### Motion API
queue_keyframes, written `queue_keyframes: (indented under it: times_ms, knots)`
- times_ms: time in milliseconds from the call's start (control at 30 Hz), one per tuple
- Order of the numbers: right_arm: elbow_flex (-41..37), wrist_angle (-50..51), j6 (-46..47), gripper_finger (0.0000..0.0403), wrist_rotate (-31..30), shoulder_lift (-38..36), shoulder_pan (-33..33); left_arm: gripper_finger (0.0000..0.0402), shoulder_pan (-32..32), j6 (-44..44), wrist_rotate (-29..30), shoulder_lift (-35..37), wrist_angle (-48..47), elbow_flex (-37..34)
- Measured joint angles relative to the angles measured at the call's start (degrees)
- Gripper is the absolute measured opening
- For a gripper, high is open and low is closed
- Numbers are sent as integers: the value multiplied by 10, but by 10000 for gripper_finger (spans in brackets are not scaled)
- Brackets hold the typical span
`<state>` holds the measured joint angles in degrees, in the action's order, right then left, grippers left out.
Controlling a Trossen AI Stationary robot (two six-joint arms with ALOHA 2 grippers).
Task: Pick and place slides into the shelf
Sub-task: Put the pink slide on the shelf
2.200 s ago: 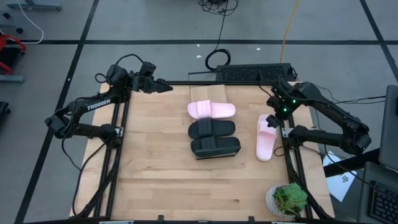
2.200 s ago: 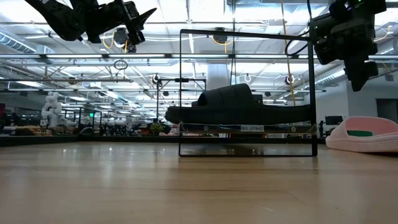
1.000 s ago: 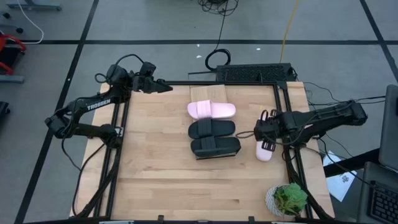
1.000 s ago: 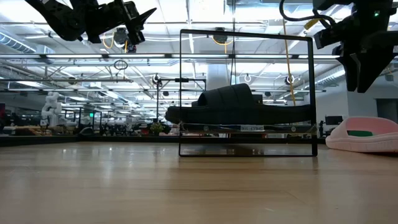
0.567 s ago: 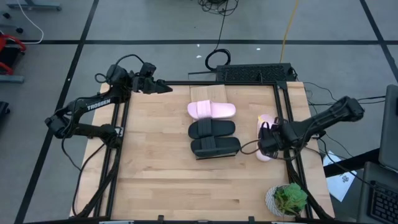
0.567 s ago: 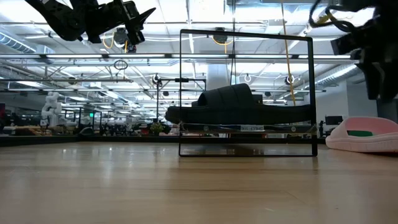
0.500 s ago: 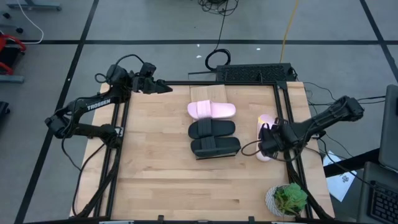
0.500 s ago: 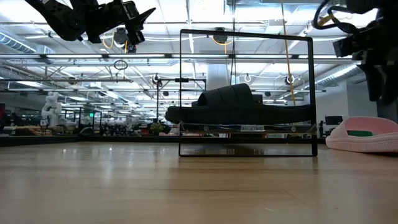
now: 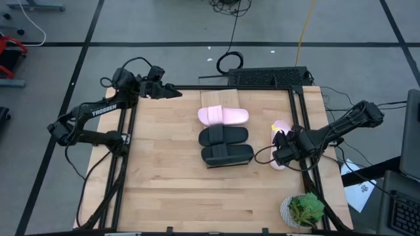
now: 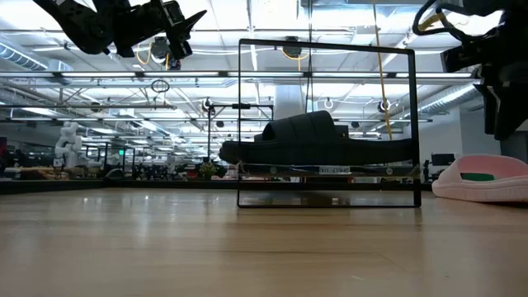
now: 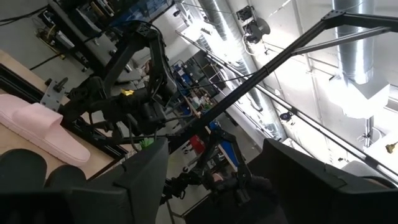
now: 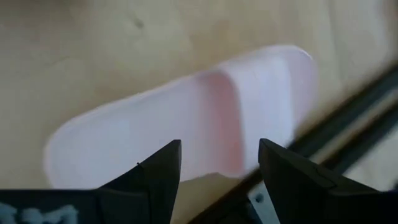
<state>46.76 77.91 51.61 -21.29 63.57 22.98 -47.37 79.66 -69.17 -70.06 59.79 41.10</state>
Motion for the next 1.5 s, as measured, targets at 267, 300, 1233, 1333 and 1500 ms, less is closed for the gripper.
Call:
queue_keyframes:
  times_ms: [267, 300, 1233, 1333, 1500]
  knots:
    - [1, 107, 144, 203, -72, -22, -12, 260, 0, 2, 0, 0, 0, 0]
    - [4, 107, 149, 203, -72, -33, -18, 260, 0, 3, 0, 0, 0, 0]
    - [-13, -56, -328, 203, 117, -230, -392, 260, 0, 15, 38, 0, 0, 0]
    - [-13, -101, -322, 203, 107, -230, -392, 260, 0, 15, 42, 0, 0, 0]
    - [-13, -113, -399, 203, 156, -201, -452, 260, 0, 14, 47, 0, 0, 0]
